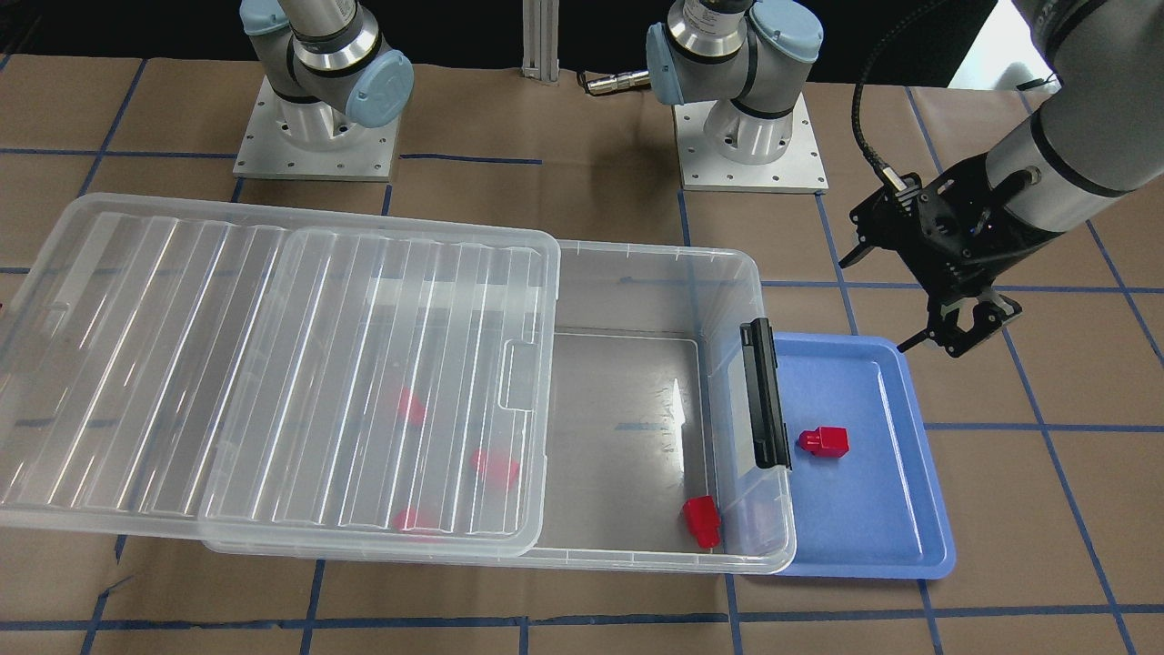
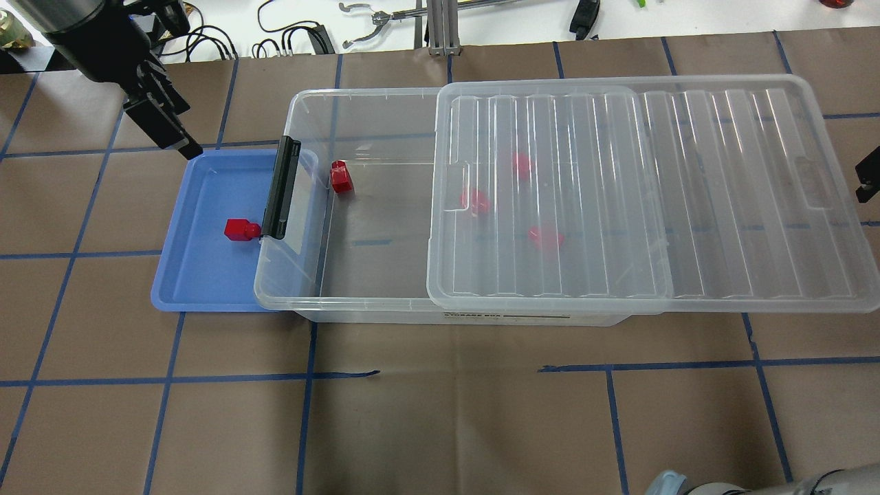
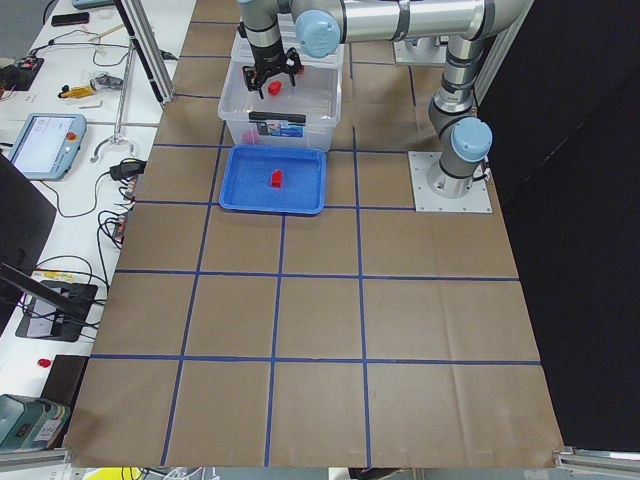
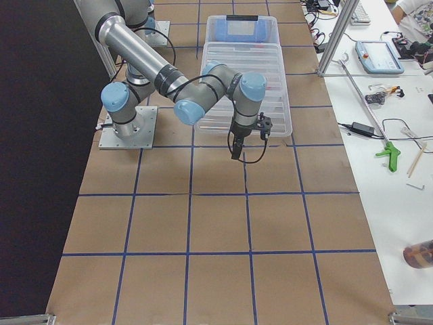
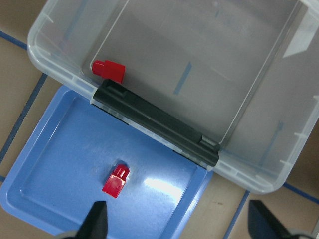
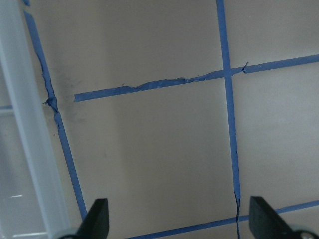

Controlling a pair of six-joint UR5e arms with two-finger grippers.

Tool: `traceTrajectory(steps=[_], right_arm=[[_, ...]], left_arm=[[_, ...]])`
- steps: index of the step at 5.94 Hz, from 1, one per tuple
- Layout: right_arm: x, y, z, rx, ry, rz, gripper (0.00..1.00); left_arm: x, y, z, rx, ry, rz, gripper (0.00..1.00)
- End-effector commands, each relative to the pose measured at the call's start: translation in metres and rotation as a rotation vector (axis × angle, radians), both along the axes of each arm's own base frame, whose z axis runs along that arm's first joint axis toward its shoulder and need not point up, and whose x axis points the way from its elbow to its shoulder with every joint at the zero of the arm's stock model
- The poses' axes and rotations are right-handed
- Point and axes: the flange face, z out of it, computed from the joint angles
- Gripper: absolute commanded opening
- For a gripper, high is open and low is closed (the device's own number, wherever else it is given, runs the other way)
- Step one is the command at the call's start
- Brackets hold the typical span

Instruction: Place red block in blue tray from box

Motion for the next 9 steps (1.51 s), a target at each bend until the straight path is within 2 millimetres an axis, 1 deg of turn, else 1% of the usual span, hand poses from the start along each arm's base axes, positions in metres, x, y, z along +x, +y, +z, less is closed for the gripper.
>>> traceTrajectory(steps=[1,2,3,4,5,6,7,8,9], right_arm=[[0.02,0.001,0.001,0.0,-0.002,0.028,1.0],[0.03,0.001,-0.003,0.007,-0.008,0.042,1.0],[0.035,0.005,-0.009,0.005,-0.033,0.039,1.0],[0.039,0.005,-0.011,0.005,-0.04,0.043,1.0],[0.053,-0.001,-0.011,0.006,-0.039,0.072,1.0],[0.069,-0.007,-0.01,0.002,-0.038,0.102,1.0],[0.078,-0.009,-0.011,0.003,-0.038,0.119,1.0],[0.086,-0.012,-0.011,-0.003,-0.048,0.13,1.0],[0.096,-0.015,-0.011,-0.013,-0.068,0.146,1.0]], left_arm=[[-0.004,-0.005,0.003,-0.015,0.049,0.115,0.98],[-0.014,-0.002,0.006,0.025,0.039,0.291,0.98],[-0.035,-0.001,0.003,0.047,0.033,0.357,0.98],[-0.055,0.001,0.001,0.089,0.021,0.496,0.98],[-0.076,0.004,-0.004,0.094,-0.078,0.566,0.98],[-0.095,0.013,-0.002,0.074,-0.18,0.604,0.98],[-0.101,0.027,0.011,0.039,-0.26,0.704,0.98],[-0.098,0.044,0.02,0.018,-0.298,0.821,0.98],[-0.096,0.056,0.006,0.033,-0.298,0.825,0.98]])
